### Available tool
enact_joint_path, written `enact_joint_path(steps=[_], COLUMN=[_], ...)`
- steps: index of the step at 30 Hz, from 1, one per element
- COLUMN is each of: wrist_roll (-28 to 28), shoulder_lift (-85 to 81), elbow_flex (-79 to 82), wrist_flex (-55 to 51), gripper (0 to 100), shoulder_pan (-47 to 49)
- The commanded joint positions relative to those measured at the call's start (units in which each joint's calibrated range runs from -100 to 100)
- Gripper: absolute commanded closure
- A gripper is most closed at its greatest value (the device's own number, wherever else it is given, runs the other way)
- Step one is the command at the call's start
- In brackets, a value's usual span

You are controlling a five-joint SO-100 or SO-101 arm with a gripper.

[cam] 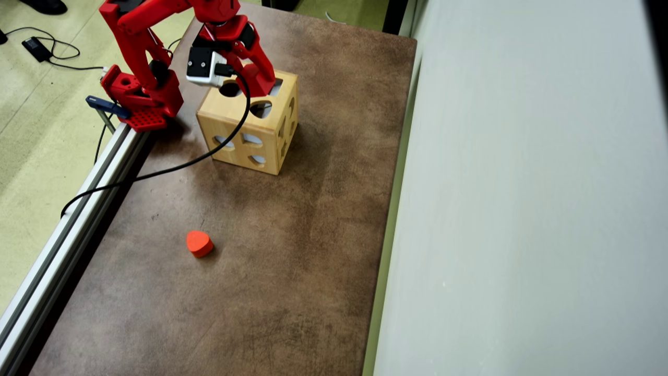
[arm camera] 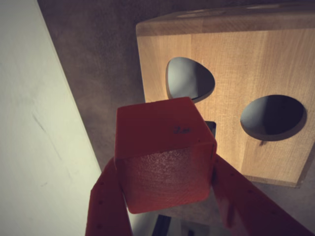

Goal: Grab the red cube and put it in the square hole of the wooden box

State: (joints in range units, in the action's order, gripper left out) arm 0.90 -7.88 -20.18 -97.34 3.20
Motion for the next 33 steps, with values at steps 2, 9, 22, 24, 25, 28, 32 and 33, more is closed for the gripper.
enact_joint_path(steps=[2,9,22,24,25,28,32,33], wrist_roll=[-0.10,0.20,3.61,3.66,3.71,3.76,3.81,3.81], shoulder_lift=[-3.63,-6.85,-2.44,-1.25,-0.65,0.71,2.23,2.32], elbow_flex=[0.14,6.05,5.96,5.96,5.96,5.96,5.87,5.87], wrist_flex=[-0.73,-0.73,-0.33,-0.33,-0.33,-0.33,-0.33,-0.25], gripper=[99,99,99,99,99,99,99,99], shoulder_pan=[0.37,2.15,7.87,8.09,8.09,8.09,7.65,7.43])
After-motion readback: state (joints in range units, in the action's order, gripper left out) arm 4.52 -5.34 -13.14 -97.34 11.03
